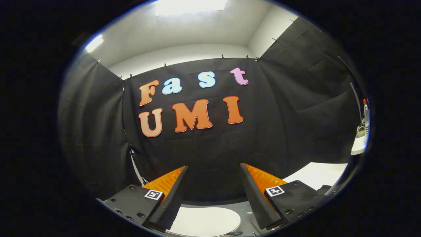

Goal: Open the toilet lid.

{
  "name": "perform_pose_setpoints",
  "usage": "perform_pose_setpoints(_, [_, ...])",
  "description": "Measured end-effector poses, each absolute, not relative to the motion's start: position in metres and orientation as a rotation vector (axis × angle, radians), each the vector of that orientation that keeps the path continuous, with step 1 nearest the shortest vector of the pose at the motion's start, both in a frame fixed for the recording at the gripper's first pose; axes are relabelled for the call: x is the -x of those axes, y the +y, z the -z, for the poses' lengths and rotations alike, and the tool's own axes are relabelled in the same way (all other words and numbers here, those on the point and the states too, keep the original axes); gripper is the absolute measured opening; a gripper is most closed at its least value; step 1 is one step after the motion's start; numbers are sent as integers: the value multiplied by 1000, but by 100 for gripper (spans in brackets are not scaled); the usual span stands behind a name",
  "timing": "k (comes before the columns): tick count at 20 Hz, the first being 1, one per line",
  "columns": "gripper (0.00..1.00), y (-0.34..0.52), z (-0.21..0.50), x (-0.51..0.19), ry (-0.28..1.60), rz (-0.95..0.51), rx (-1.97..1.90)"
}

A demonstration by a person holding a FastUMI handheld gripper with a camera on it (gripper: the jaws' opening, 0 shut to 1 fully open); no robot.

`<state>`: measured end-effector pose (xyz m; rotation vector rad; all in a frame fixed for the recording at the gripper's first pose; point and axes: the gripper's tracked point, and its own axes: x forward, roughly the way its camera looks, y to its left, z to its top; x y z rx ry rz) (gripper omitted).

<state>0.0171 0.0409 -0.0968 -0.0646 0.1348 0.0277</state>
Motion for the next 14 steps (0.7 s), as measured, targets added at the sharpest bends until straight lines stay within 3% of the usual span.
perform_pose_setpoints(5, [98, 63, 196, -10, 311, -19, 41])
perform_pose_setpoints(14, [99, 4, 320, -7, 395, 215, -31])
